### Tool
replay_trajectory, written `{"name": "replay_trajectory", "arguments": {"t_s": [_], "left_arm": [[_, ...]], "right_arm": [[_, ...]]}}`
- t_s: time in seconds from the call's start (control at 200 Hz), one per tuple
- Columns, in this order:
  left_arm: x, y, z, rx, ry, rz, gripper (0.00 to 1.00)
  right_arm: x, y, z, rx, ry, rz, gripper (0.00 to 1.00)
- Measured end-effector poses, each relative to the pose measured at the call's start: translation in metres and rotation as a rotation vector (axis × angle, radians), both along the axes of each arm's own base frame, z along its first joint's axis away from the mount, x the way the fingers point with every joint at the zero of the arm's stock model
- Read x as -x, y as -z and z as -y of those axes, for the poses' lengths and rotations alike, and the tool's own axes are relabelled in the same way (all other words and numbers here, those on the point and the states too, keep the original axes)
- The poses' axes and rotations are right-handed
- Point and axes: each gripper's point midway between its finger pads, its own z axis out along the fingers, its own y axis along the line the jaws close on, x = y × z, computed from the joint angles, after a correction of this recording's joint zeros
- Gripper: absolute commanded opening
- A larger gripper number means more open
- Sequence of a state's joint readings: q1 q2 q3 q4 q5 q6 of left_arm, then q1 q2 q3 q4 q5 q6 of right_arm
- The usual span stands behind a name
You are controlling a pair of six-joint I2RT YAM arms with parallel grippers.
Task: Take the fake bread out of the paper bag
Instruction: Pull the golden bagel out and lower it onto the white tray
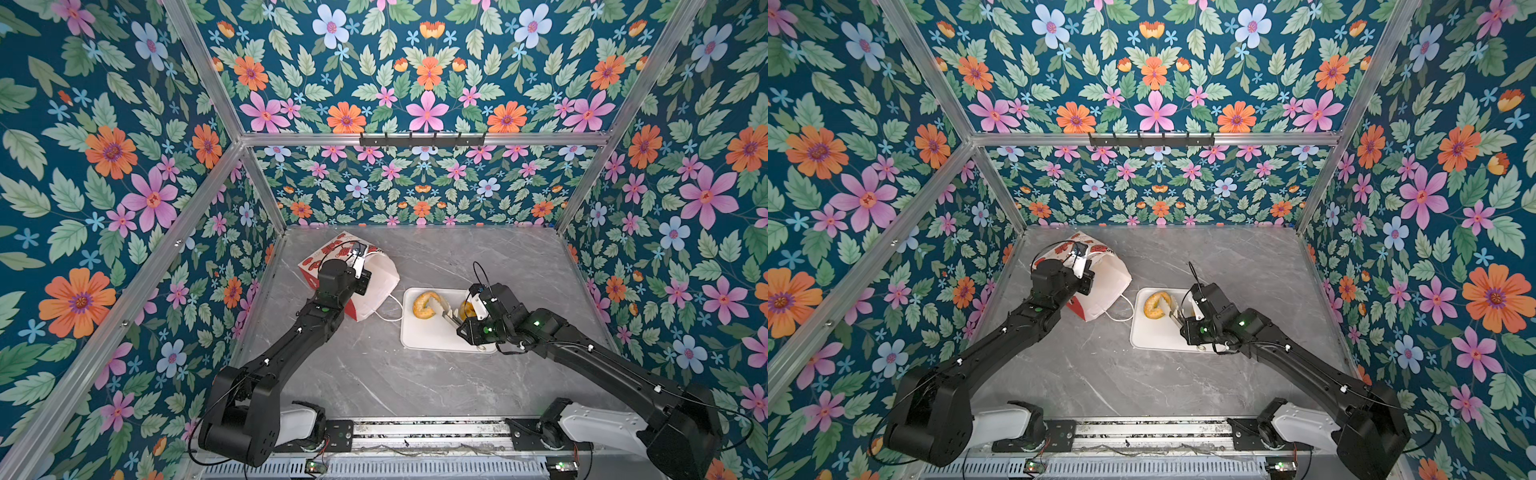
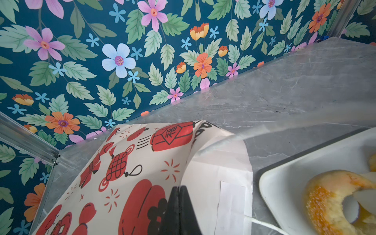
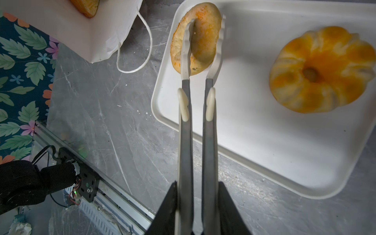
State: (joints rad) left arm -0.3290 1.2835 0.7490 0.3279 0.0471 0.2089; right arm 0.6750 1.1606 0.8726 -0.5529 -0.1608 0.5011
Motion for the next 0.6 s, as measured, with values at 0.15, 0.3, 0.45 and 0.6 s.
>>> {"name": "replay_trajectory", "arguments": {"t_s": [0.15, 0.3, 0.45, 0.6], "left_arm": [[0.001, 0.0, 0.0, 0.0, 0.0, 0.001, 0.0], [0.001, 0.0, 0.0, 0.001, 0.002, 0.0, 0.0], [0.001, 0.0, 0.0, 0.001, 0.004, -0.001, 0.0], [0.001, 0.002, 0.0, 0.0, 0.004, -0.003, 0.0]], "right_arm": [[-0.006, 0.01, 0.012, 0.014, 0.041, -0.019, 0.08], [-0.013, 0.014, 0.017, 0.024, 0.069, -0.033, 0.1], [-0.019, 0.017, 0.016, 0.042, 0.072, -0.048, 0.18], [-0.021, 0.016, 0.016, 0.052, 0.075, -0.052, 0.24]]}}
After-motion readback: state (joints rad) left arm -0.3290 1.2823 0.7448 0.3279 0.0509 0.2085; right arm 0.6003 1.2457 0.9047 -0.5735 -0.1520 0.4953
